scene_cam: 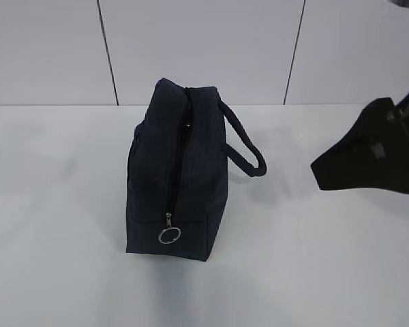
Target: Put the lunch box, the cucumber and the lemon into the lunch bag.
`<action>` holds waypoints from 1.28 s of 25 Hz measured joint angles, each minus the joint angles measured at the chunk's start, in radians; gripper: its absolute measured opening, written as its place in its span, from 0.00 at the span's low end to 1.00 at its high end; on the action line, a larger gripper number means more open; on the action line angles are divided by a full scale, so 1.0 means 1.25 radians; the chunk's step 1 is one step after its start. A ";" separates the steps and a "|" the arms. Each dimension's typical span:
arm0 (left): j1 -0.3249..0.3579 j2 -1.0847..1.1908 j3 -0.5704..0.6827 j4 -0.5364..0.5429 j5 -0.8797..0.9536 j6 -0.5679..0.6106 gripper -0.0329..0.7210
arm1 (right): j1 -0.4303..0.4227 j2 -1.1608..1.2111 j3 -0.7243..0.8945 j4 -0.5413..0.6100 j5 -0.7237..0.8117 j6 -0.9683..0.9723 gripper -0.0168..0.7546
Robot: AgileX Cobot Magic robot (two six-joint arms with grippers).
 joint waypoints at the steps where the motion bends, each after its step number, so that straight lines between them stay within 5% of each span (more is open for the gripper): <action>1: 0.000 -0.004 0.008 0.000 -0.010 0.000 0.55 | 0.000 -0.005 0.014 0.000 -0.011 0.001 0.64; 18: 0.000 -0.160 0.279 -0.010 -0.153 0.040 0.52 | 0.000 -0.028 0.324 0.034 -0.368 -0.067 0.63; 32: 0.000 -0.172 0.289 -0.022 -0.189 0.042 0.52 | 0.000 -0.018 0.338 0.050 -0.455 -0.075 0.63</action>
